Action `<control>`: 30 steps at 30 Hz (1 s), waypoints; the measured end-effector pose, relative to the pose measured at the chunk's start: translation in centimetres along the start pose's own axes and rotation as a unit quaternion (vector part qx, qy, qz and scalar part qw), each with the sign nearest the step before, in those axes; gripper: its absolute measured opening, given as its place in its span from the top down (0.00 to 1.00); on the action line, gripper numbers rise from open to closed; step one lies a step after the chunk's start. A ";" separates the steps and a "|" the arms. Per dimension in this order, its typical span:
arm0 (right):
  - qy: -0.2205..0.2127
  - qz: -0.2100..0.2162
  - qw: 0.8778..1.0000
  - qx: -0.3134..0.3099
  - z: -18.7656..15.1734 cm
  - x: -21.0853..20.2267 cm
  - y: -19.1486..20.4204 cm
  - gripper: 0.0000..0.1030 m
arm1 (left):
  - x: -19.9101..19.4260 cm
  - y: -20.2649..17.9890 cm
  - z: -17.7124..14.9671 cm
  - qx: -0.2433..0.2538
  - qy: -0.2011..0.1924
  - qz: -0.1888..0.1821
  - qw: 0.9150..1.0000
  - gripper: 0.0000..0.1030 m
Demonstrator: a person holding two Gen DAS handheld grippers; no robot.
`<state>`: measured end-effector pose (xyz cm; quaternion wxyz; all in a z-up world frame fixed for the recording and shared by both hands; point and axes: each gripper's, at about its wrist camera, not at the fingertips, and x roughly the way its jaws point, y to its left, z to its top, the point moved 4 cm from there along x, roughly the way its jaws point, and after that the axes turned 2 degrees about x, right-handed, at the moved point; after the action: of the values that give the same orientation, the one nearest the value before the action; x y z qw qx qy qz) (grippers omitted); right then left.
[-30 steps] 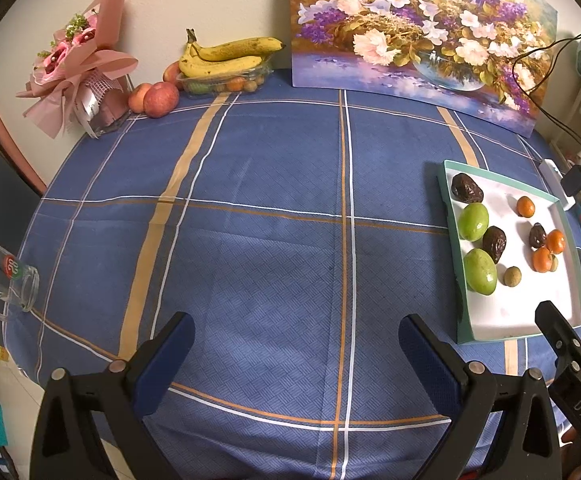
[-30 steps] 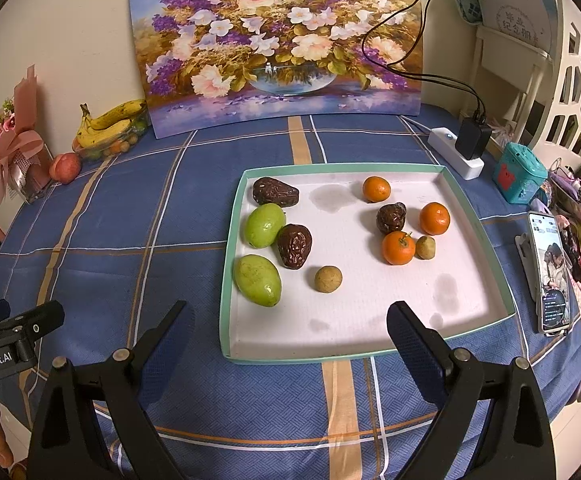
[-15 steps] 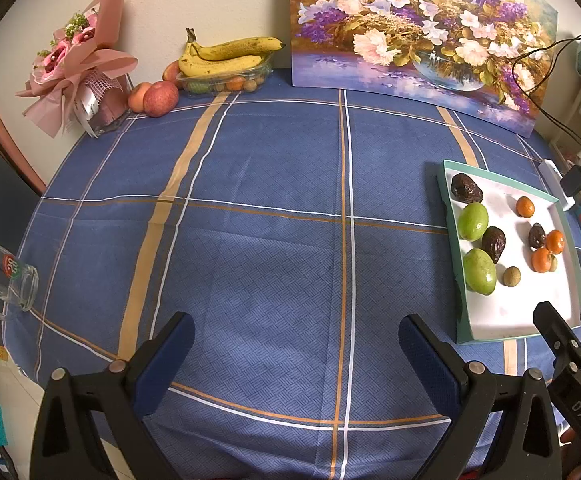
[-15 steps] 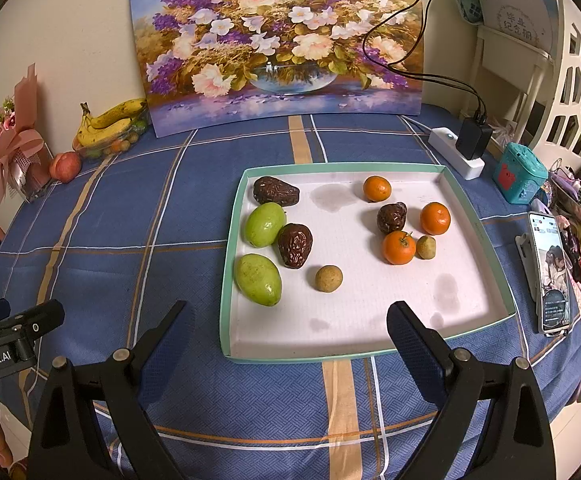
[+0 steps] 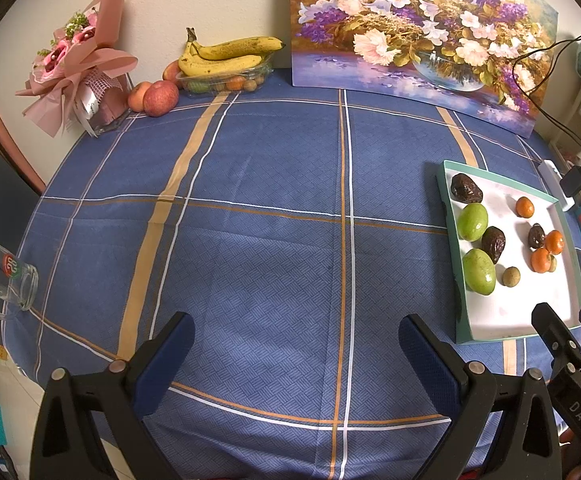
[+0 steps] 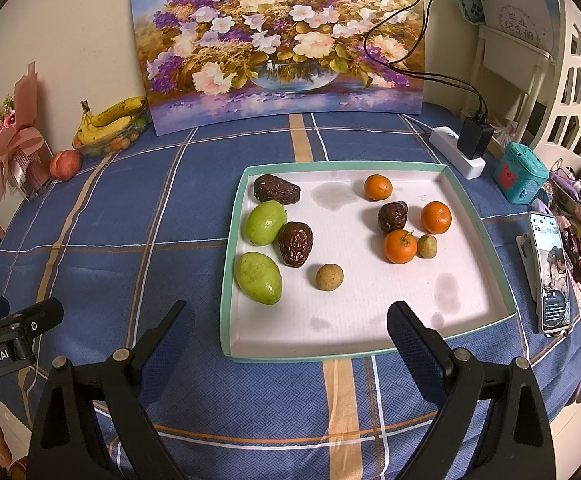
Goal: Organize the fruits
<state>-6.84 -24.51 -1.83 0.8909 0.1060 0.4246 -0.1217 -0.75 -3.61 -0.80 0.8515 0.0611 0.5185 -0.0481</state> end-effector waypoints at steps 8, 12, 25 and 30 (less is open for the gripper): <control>0.001 0.001 1.000 -0.001 -0.2 0.2 -0.1 0.06 | 0.1 -0.1 -0.1 0.001 0.002 0.001 1.000 0.00; 0.002 0.000 1.000 0.000 -0.1 0.2 -0.1 0.06 | 0.1 -0.1 0.0 0.001 0.002 0.002 1.000 0.00; 0.003 0.001 1.000 0.000 -0.2 0.2 -0.1 0.06 | 0.1 0.3 -0.1 0.003 0.003 0.002 1.000 0.00; 0.004 0.001 1.000 0.000 -0.1 0.2 -0.1 0.06 | 0.0 0.4 -0.1 0.004 0.002 0.003 1.000 0.00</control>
<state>-6.82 -24.63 -2.07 0.8894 0.1066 0.4278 -0.1207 -0.74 -3.22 -0.84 0.8502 0.0657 0.5201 -0.0476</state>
